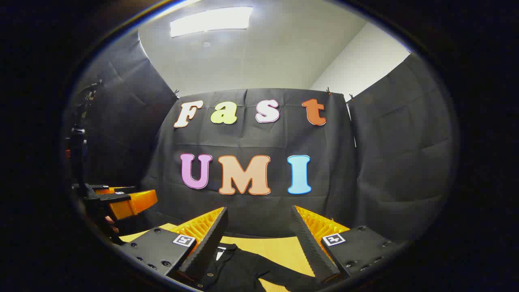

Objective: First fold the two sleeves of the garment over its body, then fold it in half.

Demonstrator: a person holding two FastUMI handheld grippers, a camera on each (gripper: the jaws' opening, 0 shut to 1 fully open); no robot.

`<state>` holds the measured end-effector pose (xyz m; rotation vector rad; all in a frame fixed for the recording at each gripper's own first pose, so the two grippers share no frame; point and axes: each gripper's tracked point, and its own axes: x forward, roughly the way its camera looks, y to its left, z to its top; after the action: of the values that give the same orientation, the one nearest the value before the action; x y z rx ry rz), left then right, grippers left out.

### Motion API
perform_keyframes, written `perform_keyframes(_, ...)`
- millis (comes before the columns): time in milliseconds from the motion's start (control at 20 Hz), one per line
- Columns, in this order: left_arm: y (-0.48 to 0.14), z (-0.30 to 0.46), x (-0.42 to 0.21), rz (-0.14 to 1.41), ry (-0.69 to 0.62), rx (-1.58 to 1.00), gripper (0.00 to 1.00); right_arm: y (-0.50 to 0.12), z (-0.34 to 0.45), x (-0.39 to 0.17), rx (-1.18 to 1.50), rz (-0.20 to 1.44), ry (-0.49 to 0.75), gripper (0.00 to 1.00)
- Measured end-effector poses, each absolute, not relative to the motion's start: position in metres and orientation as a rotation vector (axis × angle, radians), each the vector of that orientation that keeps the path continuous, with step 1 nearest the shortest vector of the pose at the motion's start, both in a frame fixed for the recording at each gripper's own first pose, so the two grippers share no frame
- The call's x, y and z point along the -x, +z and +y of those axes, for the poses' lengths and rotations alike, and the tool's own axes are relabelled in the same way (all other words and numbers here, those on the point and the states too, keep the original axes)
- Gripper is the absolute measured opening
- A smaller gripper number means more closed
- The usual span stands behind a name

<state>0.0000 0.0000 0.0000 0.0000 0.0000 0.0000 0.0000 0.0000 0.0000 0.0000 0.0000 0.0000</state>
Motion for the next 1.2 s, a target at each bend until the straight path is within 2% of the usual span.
perform_keyframes(600, 0.011, 0.006, -0.001, -0.011, 0.025, -0.040, 0.92, 0.008, -0.001, -0.007, -0.027, -0.035, 0.056, 0.99)
perform_keyframes(1200, 0.015, 0.015, 0.004, -0.027, 0.058, -0.036, 0.92, 0.004, -0.002, -0.013, -0.055, -0.037, 0.060, 0.99)
